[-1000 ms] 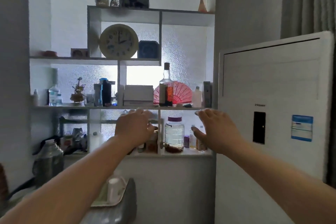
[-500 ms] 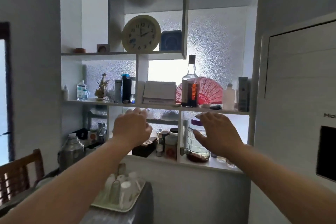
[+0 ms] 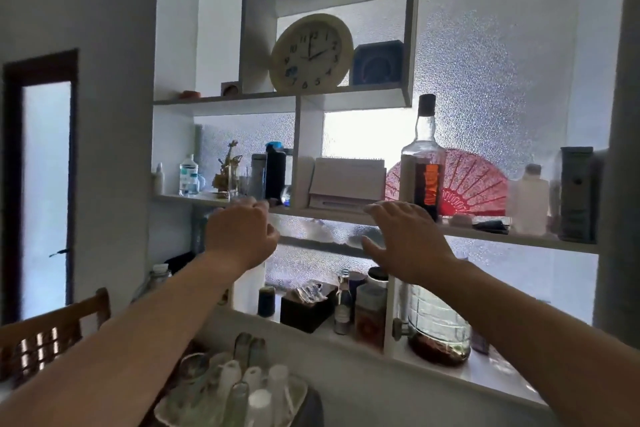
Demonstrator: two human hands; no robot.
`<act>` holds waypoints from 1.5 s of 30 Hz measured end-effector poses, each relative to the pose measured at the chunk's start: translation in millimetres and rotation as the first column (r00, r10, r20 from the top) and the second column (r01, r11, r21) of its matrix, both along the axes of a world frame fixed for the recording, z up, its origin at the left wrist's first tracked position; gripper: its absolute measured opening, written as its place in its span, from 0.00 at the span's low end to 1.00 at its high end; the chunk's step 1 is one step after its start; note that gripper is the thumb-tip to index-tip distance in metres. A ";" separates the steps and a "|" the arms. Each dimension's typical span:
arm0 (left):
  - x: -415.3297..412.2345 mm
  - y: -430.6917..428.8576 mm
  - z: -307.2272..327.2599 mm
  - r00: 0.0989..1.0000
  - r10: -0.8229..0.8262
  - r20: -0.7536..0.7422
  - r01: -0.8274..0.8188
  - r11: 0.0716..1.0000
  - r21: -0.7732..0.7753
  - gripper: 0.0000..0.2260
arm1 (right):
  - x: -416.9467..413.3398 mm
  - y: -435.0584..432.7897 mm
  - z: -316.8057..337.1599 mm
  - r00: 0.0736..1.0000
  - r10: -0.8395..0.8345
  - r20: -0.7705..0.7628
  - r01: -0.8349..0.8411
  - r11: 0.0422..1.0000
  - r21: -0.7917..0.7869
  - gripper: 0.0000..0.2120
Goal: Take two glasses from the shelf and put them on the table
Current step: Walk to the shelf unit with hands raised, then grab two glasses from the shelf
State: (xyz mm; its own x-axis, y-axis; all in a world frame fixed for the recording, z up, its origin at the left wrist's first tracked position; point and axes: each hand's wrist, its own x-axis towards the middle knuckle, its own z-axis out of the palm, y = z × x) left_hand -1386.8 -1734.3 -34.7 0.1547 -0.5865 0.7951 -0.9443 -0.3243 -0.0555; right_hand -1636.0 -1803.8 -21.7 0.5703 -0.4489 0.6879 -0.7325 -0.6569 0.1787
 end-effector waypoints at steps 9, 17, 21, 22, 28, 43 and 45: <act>56.2 -70.6 10.1 0.997 0.081 -0.014 -0.081 0.997 -0.006 0.14 | 89.9 -95.6 5.0 0.991 0.123 0.046 -0.124 0.992 0.024 0.25; 115.3 -100.3 0.6 0.979 0.204 -0.023 -0.203 0.979 0.031 0.15 | 176.6 -160.5 -10.8 0.962 0.267 0.062 -0.272 0.957 0.102 0.25; 148.4 -123.3 -3.2 0.957 0.289 -0.031 -0.288 0.957 0.038 0.16 | 220.3 -198.1 -11.3 0.936 0.346 0.059 -0.351 0.929 0.114 0.25; 156.3 -130.4 -2.7 0.950 0.310 -0.026 -0.309 0.950 0.040 0.16 | 230.5 -207.7 -10.8 0.930 0.364 0.057 -0.368 0.923 0.114 0.25; 194.0 -181.7 9.1 0.926 0.378 -0.018 -0.378 0.926 0.014 0.15 | 283.2 -268.2 2.2 0.884 0.457 0.093 -0.465 0.882 0.082 0.23; 254.0 -293.8 29.5 0.885 0.397 -0.243 -0.412 0.911 -0.011 0.19 | 362.0 -351.7 11.2 0.896 0.429 0.118 -0.441 0.892 0.101 0.25; 259.5 -303.9 30.3 0.887 0.394 -0.241 -0.410 0.912 -0.016 0.17 | 370.6 -357.1 12.5 0.906 0.400 0.138 -0.415 0.903 0.111 0.25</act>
State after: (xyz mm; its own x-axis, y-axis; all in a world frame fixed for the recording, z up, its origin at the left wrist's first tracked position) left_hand -1127.3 -2038.2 -4.4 0.5474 -0.3841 0.7435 -0.7165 -0.6742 0.1792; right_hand -1265.4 -2160.9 -9.3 0.6478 -0.2861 0.7061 -0.4055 -0.9141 0.0017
